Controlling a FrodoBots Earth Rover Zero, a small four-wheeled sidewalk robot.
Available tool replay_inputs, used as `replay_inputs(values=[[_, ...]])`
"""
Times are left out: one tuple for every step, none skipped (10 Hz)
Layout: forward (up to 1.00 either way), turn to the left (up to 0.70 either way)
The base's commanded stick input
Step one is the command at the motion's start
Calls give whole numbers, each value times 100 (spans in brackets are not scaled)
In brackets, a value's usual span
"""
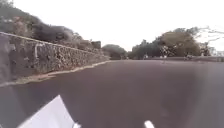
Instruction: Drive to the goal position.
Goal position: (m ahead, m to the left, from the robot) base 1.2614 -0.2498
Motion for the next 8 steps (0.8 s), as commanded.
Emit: replay_inputs(values=[[50, 0], [50, 0], [50, 0], [50, 0], [50, 0], [50, 0], [50, 0], [50, 0]])
